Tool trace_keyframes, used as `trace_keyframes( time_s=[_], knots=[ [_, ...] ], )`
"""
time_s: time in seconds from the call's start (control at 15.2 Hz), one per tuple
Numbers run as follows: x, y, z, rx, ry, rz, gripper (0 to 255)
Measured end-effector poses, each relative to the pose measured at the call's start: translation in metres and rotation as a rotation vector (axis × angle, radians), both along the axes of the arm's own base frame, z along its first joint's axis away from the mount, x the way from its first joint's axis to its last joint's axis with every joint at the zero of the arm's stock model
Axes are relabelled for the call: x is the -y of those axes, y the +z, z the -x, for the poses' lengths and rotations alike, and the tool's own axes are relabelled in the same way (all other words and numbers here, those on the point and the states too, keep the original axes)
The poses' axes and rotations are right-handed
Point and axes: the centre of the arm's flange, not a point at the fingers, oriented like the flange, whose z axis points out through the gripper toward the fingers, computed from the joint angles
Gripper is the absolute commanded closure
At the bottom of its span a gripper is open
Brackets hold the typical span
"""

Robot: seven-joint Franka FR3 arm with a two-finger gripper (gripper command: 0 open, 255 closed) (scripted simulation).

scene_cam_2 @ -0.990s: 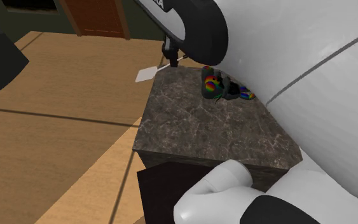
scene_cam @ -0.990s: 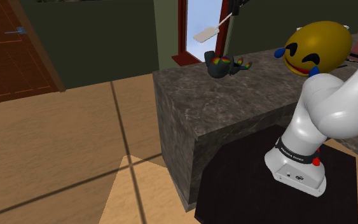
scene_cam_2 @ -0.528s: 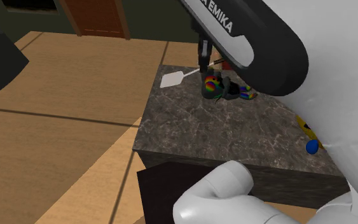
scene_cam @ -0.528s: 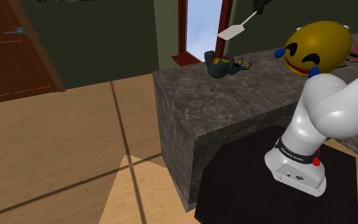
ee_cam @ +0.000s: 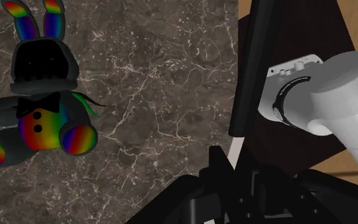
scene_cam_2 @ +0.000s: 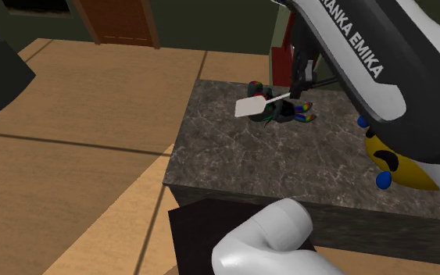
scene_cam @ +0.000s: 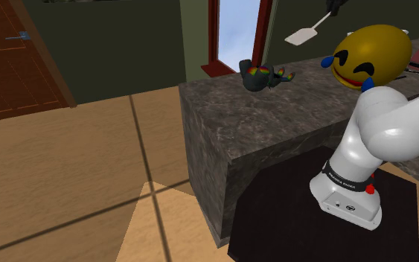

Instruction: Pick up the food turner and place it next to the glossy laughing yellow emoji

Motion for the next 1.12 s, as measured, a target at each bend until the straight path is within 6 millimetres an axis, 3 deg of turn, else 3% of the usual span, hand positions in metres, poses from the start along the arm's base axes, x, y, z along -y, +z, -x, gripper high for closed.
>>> trace_keyframes(
  time_s=[0.92,1.12],
  knots=[
    [0.15,-0.002,0.108,0.0,0.0,-0.001,255],
    [0.16,-0.011,0.115,-0.001,0.0,0.0,255]
  ],
)
